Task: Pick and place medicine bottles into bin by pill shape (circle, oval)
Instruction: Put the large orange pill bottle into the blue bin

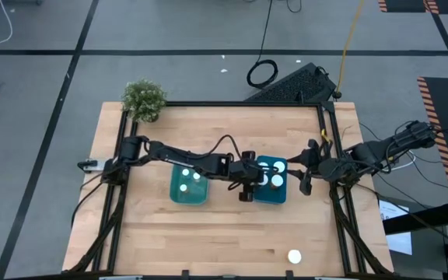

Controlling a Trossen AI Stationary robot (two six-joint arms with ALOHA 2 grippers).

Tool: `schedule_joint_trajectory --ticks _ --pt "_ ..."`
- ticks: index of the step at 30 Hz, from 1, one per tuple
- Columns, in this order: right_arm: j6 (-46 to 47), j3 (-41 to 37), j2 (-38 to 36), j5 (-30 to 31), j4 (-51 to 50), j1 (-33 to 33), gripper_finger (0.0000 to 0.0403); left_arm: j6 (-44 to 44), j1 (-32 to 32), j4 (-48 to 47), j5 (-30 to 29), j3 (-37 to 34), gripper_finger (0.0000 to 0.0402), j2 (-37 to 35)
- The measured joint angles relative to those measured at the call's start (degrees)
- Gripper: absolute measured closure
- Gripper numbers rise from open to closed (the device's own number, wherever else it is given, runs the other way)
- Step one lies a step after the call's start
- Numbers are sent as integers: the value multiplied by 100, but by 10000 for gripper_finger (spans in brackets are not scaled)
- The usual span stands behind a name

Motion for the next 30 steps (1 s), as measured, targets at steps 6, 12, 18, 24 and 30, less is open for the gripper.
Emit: schedule_joint_trajectory --ticks 6,12,18,24,30 --pt "658 -816 18 -1070 924 98 231 -92 -41 -626 -58 -2 161 -697" --pt "501 -1189 242 -1560 1969 196 206 -396 -359 -1437 -329 -110 182 -1582" --pt "514 -944 1074 -1349 2258 837 200 -890 -847 -1491 -1108 -742 198 -2169" --pt "972 -70 2104 -1195 1678 1577 199 -1219 -1222 -1114 -1687 -1537 199 -2456" --pt "1723 1331 3165 -1237 54 2186 199 -1569 -1450 -947 -1866 -1932 199 -2486"
